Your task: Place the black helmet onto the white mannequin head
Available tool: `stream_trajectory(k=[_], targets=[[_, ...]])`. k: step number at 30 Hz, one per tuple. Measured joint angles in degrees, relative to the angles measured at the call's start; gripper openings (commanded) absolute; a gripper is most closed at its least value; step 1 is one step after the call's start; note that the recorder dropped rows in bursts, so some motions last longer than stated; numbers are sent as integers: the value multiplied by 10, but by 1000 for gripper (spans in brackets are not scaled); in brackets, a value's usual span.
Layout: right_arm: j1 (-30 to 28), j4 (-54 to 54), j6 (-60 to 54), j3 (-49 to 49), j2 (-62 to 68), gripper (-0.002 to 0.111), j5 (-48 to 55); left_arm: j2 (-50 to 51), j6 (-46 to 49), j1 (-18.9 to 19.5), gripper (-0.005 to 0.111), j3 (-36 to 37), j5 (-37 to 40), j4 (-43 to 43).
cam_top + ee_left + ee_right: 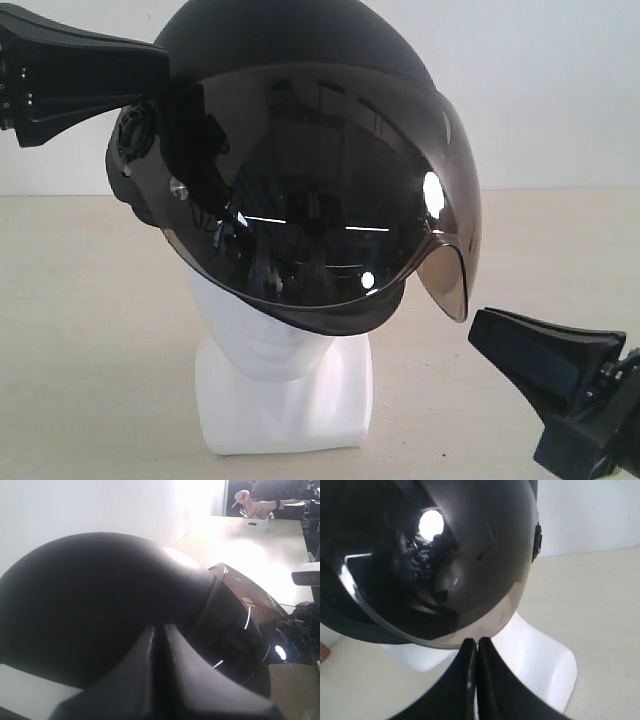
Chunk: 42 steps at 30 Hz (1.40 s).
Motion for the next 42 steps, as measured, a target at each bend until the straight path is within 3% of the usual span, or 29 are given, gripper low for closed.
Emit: stream_trajectory(k=[13,27,42], targets=[[0,-34,39,2,51,0,-1,0,0,0,4,0,0,0],[0,-24,16,-25,213,0,-177,0,4,0,4,0,0,0],[0,1,-19,-37,223,0,-170,0,4,0,4,4,0,-1]])
